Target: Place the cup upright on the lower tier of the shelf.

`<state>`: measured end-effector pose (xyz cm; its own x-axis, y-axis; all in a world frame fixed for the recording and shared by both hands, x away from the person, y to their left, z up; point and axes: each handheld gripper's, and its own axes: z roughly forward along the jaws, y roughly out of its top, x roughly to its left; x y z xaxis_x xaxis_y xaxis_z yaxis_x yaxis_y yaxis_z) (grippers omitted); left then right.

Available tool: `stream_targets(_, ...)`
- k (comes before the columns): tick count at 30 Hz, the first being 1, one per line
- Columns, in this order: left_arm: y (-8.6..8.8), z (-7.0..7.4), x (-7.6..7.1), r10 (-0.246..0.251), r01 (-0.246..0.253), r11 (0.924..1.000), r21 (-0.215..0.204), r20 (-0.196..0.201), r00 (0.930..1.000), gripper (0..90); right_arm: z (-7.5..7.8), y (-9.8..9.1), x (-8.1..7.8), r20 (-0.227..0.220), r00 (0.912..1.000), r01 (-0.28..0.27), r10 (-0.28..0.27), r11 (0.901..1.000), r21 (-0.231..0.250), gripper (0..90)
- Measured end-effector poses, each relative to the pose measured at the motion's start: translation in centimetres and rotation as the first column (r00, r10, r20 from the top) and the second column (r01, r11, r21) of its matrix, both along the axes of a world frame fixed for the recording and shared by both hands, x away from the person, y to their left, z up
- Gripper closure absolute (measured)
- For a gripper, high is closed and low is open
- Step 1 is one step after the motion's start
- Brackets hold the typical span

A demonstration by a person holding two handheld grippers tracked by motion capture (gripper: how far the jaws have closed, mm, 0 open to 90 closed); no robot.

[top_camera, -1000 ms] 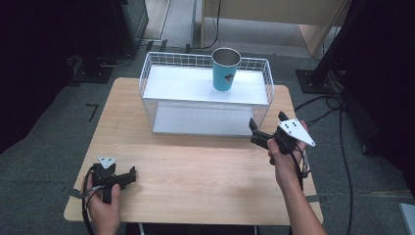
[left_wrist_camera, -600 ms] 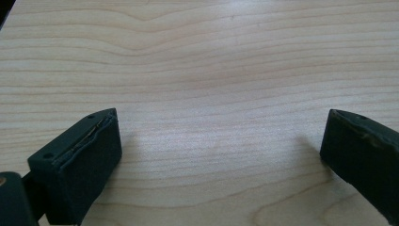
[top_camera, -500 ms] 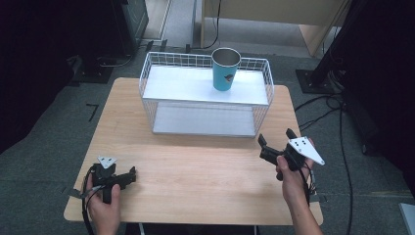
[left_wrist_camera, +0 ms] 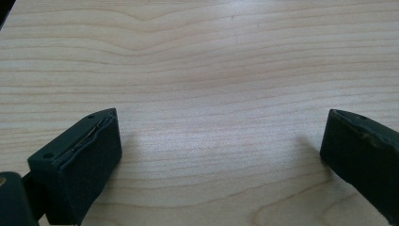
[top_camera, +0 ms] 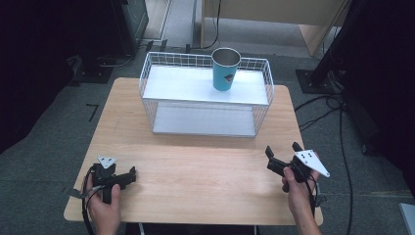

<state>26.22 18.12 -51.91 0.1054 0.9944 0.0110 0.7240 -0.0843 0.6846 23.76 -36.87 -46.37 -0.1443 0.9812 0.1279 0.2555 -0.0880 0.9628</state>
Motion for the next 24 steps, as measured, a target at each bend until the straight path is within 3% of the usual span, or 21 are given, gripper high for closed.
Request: stream_targets(24,0.0,0.0,0.0,0.000,0.000,1.0000,0.000,0.000,1.0000,0.0,-3.9,-4.1,-2.7,-0.098,0.9922,0.073,-0.078,0.9959,-0.054,0.2)
